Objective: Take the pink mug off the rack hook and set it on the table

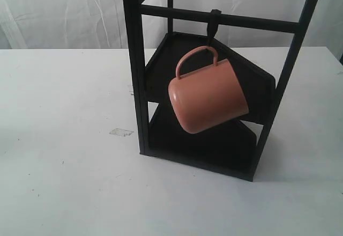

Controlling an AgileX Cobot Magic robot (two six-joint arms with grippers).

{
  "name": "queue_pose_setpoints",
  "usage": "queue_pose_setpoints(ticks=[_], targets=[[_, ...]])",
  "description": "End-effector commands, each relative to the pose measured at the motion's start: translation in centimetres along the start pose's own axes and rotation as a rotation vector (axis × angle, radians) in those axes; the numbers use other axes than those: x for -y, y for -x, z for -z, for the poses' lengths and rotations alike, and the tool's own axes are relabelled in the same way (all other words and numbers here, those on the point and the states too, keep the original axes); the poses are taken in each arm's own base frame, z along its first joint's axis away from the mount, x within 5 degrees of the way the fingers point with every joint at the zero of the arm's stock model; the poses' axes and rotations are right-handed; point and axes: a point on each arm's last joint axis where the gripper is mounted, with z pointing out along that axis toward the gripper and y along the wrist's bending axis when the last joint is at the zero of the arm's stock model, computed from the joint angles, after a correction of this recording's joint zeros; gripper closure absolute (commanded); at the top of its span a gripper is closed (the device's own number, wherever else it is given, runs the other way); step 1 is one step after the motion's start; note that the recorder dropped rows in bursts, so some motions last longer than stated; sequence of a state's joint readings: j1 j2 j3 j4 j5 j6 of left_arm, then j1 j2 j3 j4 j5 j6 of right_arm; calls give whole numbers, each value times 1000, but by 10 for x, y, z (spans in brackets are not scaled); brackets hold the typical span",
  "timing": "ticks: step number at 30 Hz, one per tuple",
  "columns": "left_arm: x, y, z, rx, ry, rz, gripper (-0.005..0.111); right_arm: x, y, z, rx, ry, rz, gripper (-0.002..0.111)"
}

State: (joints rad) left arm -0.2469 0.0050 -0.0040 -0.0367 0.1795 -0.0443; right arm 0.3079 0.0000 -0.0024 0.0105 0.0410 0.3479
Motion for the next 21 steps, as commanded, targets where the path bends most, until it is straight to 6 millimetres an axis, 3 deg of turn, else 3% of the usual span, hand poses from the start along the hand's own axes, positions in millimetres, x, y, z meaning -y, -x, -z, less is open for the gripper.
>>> queue_pose_setpoints(ticks=[1, 5, 12, 17, 21], targets=[[0, -2, 0, -7, -2, 13, 107, -3, 10, 1, 118, 42, -32, 108], [0, -2, 0, -7, -2, 13, 107, -5, 14, 1, 165, 60, -43, 108], [0, -2, 0, -7, -2, 13, 107, -5, 12, 1, 98, 45, -122, 108], [0, -3, 0, -20, -4, 13, 107, -17, 36, 9, -30, 63, -19, 108], [0, -3, 0, -20, -4, 13, 107, -35, 63, 22, -81, 187, 143, 108]])
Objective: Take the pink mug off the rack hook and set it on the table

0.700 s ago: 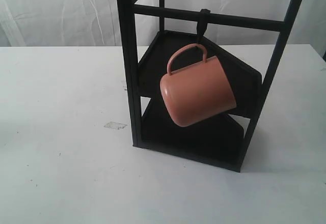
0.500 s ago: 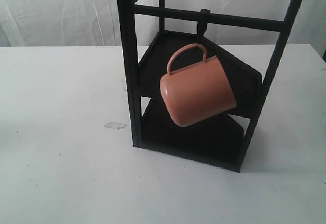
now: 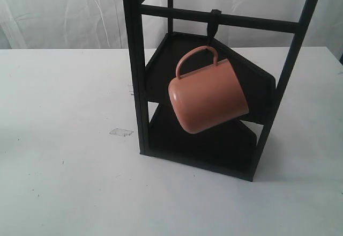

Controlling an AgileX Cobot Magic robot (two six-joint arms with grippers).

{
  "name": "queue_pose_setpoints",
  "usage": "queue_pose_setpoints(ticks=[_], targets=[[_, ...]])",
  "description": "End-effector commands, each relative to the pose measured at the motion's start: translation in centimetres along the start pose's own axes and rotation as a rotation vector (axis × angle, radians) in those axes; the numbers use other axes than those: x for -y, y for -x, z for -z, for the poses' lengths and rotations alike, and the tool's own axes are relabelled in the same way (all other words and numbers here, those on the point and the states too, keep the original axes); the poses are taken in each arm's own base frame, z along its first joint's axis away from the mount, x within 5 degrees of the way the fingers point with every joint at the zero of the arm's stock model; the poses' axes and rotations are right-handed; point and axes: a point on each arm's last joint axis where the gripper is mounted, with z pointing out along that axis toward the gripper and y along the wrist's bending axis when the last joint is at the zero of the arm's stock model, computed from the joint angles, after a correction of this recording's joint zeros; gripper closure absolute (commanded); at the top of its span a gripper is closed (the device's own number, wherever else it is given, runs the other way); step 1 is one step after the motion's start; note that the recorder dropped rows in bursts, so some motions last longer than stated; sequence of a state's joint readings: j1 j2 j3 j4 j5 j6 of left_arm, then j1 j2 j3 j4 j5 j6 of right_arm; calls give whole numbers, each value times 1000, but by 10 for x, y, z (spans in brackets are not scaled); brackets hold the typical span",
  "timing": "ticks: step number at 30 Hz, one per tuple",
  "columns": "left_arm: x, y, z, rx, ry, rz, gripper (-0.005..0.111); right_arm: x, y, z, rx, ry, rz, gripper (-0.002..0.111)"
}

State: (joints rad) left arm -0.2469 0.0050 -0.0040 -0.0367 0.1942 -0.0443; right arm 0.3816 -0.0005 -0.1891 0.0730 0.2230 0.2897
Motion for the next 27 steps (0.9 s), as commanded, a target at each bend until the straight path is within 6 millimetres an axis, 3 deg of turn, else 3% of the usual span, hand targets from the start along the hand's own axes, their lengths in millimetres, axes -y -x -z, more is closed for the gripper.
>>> queue_pose_setpoints(ticks=[1, 5, 9, 12, 20, 27], targets=[[0, -2, 0, -6, -2, 13, 107, -19, 23, 13, -111, 126, 181, 108], [0, -2, 0, -6, -2, 13, 107, -36, 30, 13, -373, 257, 353, 108], [0, -2, 0, -6, -2, 13, 107, -39, 32, 0, -493, 278, 435, 107], [0, -2, 0, -6, -2, 13, 107, -42, 32, -13, -541, 304, 464, 100], [0, -2, 0, -6, -2, 13, 107, -53, 34, -53, -456, 413, 589, 56], [0, -2, 0, -6, -2, 13, 107, -49, 34, -81, -405, 358, 635, 52]])
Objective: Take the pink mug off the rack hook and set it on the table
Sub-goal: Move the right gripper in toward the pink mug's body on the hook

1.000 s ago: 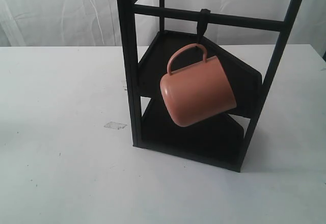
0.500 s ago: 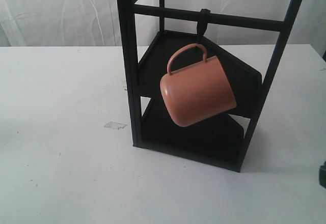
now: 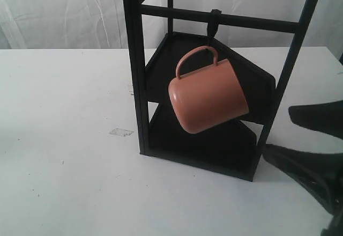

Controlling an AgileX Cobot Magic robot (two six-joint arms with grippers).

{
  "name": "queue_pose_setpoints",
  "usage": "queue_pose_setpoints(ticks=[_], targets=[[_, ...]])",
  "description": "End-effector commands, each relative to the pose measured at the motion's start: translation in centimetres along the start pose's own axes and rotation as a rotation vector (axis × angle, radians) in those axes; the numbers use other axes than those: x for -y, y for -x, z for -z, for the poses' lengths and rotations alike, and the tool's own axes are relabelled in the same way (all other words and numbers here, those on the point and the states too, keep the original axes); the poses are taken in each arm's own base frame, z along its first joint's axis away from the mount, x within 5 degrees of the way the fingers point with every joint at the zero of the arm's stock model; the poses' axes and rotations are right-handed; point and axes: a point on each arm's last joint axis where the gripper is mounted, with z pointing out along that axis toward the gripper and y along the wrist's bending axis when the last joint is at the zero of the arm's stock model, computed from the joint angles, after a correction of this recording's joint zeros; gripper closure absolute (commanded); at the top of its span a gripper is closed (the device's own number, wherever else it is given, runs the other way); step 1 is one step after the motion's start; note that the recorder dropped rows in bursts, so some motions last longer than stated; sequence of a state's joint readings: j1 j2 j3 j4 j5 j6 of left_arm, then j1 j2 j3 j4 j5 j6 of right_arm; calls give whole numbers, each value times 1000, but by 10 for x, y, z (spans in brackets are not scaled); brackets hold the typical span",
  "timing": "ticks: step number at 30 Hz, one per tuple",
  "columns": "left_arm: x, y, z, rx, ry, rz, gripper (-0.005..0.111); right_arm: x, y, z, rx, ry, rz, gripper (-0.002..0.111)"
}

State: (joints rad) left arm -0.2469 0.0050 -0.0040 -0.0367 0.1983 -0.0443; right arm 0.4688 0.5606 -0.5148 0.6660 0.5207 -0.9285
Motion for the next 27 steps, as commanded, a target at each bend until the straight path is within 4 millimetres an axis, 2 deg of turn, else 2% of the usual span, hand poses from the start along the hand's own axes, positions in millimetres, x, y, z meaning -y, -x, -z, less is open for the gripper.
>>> queue_pose_setpoints(ticks=[1, 17, 27], targets=[[0, -1, 0, -2, -2, 13, 107, 9, 6, -13, 30, -39, 22, 52], [0, -1, 0, -2, -2, 13, 107, 18, 4, -56, 12, 20, 71, 52], [0, -1, 0, -2, -2, 13, 107, 19, 2, -64, 2, 32, 63, 52]])
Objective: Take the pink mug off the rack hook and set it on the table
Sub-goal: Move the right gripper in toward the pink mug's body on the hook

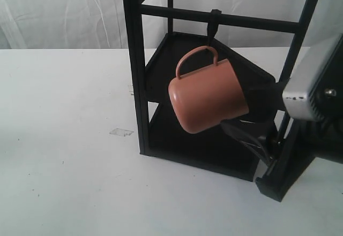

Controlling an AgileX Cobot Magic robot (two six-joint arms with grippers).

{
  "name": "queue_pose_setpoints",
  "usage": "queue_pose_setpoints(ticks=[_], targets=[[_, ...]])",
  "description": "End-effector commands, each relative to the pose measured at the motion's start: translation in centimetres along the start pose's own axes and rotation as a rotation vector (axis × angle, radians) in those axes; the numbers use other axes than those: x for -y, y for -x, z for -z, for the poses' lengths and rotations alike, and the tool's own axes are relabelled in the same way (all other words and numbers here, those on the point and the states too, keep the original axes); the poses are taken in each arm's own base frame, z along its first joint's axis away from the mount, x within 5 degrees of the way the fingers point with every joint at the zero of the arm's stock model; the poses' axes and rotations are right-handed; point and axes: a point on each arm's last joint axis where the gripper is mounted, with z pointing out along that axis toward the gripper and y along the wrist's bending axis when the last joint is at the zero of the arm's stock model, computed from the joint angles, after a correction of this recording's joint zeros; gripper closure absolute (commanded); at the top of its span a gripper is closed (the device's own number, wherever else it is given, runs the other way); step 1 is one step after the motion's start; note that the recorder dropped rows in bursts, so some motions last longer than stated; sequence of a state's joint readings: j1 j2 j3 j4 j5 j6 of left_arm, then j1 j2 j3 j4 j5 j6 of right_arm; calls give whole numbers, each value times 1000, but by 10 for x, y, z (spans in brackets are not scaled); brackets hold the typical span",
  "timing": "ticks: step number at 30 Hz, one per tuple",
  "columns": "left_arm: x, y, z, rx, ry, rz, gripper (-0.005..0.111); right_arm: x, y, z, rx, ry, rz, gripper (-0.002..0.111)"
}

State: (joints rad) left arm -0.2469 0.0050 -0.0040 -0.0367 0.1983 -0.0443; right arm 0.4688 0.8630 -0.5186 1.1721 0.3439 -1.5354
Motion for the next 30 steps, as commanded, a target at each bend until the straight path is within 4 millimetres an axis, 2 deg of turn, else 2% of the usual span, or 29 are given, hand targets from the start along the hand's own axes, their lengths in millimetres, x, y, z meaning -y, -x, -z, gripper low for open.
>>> queue_pose_setpoints(ticks=[1, 4, 19, 25, 30], targets=[[0, -1, 0, -2, -2, 13, 107, -3, 3, -2, 18, 43, 16, 52], [0, -1, 0, -2, -2, 13, 107, -6, 5, -4, 40, 86, 33, 52], [0, -1, 0, -2, -2, 13, 107, -3, 3, -16, 33, 90, -12, 52], [0, -1, 0, -2, -2, 13, 107, 0, 15, -19, 64, 118, -34, 52], [0, -1, 0, -2, -2, 13, 107, 2, 16, -26, 54, 122, -54, 52]])
